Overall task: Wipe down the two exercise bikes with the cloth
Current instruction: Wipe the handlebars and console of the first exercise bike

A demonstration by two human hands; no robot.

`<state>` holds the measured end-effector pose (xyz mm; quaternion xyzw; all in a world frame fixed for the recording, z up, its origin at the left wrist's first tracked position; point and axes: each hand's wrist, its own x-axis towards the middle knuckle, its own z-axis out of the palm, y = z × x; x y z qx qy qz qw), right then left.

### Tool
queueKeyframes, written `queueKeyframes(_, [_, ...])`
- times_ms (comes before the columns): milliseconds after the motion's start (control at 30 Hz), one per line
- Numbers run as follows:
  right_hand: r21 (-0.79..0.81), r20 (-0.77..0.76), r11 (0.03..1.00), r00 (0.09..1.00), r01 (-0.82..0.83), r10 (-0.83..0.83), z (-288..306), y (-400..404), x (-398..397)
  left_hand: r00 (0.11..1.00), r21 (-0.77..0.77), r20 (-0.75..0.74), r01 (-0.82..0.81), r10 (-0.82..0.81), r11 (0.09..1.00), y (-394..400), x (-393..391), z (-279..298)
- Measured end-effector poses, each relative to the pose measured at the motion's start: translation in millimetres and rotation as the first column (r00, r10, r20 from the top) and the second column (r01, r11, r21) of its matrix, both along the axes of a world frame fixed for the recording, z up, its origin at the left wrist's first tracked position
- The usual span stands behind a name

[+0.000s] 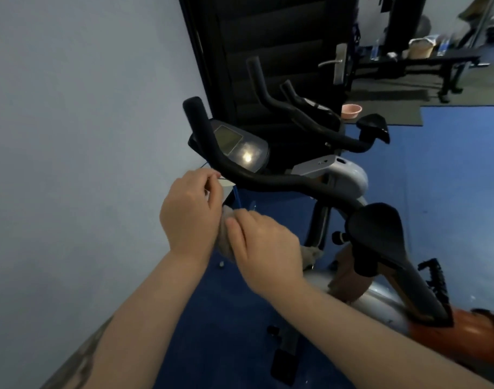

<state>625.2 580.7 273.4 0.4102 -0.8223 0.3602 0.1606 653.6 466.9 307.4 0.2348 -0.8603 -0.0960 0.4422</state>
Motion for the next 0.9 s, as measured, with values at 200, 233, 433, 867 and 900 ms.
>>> queueKeyframes(200, [-0.24, 0.077, 0.969, 0.994, -0.06, 0.081, -42.6, 59.8, -41.7, 0.969, -0.538, 0.216, 0.015, 0.12, 0.843, 0.9, -4.5, -3.4])
queueKeyframes(233, [-0.301, 0.155, 0.953, 0.987, 0.003, 0.045, -39.7, 56.2, -43.6, 0.958, -0.554, 0.268, 0.067, 0.102, 0.83, 5.7, -6.8, -5.4])
queueKeyframes(433, [-0.298, 0.444, 0.91, 0.886, 0.289, -0.136, -18.8, 39.7, -30.3, 0.946, -0.404, 0.321, 0.088, 0.05, 0.911, 21.8, -13.6, -9.2])
queueKeyframes(867, [-0.175, 0.706, 0.957, 0.707, 0.233, -0.043, -34.0, 50.4, -20.2, 0.966, -0.443, 0.25, 0.05, 0.07, 0.895, 22.3, -12.7, -14.3])
queueKeyframes(900, [-0.225, 0.708, 0.95, 0.706, 0.217, 0.007, -37.0, 55.0, -12.3, 0.965, -0.445, 0.25, 0.045, 0.076, 0.895, 22.5, -12.9, -14.8])
